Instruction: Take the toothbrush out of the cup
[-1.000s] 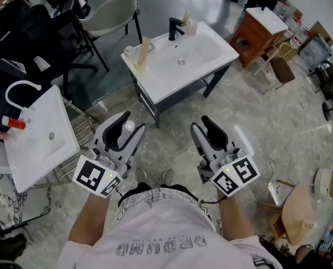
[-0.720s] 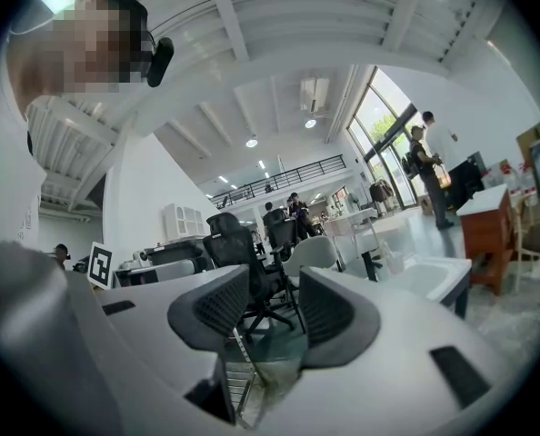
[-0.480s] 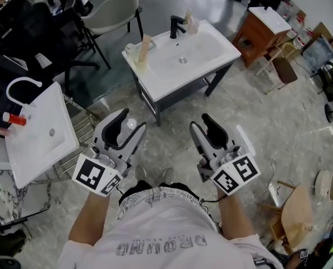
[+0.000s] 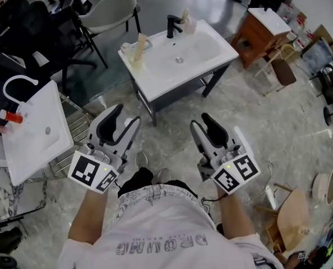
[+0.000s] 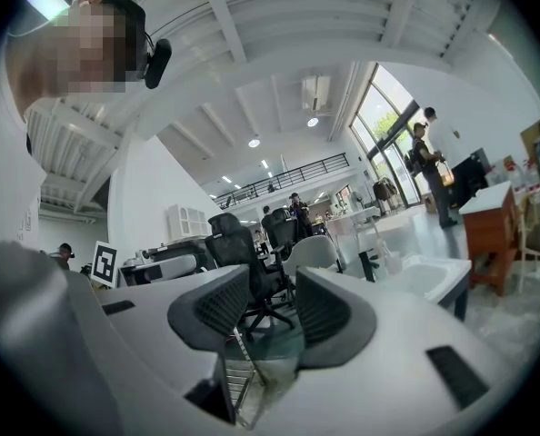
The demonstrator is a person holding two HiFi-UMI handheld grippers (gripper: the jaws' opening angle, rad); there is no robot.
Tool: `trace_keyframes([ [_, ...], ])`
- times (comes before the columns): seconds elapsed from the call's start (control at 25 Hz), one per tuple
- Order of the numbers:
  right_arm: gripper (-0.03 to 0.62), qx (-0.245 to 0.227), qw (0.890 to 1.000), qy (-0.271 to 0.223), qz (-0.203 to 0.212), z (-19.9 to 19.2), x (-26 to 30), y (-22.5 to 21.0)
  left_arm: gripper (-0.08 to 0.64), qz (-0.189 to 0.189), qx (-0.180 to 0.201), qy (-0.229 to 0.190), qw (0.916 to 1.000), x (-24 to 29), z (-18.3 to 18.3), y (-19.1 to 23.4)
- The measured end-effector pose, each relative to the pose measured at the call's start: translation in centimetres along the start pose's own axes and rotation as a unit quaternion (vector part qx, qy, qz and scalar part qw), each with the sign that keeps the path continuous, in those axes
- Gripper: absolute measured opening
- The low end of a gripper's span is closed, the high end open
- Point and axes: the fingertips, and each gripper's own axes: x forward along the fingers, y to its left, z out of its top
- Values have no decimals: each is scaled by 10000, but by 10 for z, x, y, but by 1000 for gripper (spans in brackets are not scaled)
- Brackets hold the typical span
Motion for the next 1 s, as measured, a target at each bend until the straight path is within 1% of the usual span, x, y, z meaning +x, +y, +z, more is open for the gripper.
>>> trace_keyframes([
  [0.2, 169, 26, 10000, -41, -20, 4, 5, -12, 218, -22, 59, 22, 10000, 12, 0, 5],
  [0.44, 169, 35, 10000, 17, -7, 3, 24, -26, 218, -13, 44, 19, 10000, 31, -5, 22],
  [0.68, 169, 83, 9999, 80, -26, 2, 59, -45, 218, -24, -17, 86, 10000, 54, -15, 51],
  [1.0, 170, 149, 9996, 257, 3, -2, 115, -67, 218, 23, -81, 180, 9998, 86, -23, 102],
])
